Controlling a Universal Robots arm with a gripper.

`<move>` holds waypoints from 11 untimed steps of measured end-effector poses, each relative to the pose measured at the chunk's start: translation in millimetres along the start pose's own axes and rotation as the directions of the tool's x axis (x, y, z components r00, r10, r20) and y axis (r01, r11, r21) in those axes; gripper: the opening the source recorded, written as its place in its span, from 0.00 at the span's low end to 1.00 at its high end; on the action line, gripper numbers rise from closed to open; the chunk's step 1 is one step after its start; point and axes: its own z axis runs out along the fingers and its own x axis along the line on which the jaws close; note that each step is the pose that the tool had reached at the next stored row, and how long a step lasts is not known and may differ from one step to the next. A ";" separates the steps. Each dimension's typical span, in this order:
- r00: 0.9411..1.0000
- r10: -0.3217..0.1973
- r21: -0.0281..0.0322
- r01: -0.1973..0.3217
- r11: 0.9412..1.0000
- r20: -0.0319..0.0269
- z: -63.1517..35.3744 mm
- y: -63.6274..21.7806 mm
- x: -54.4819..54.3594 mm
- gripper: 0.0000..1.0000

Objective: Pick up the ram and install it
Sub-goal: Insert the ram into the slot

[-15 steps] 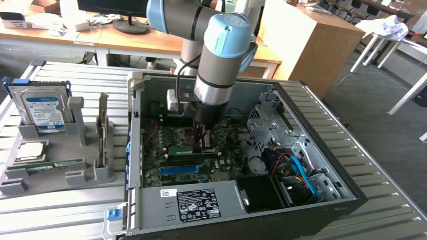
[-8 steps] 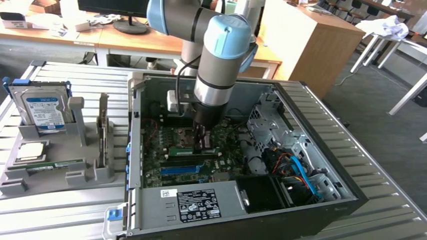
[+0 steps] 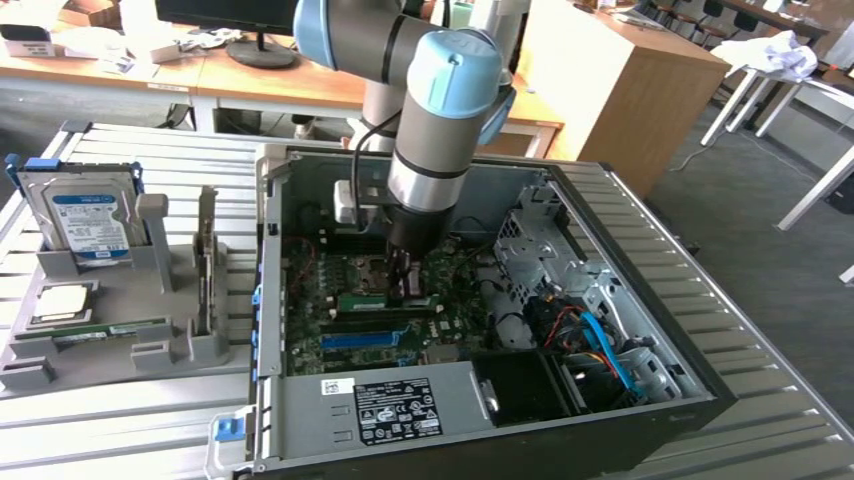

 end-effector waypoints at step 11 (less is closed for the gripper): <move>1.000 0.000 0.001 0.000 1.000 -0.001 -4.8 0.1 0.0 0.13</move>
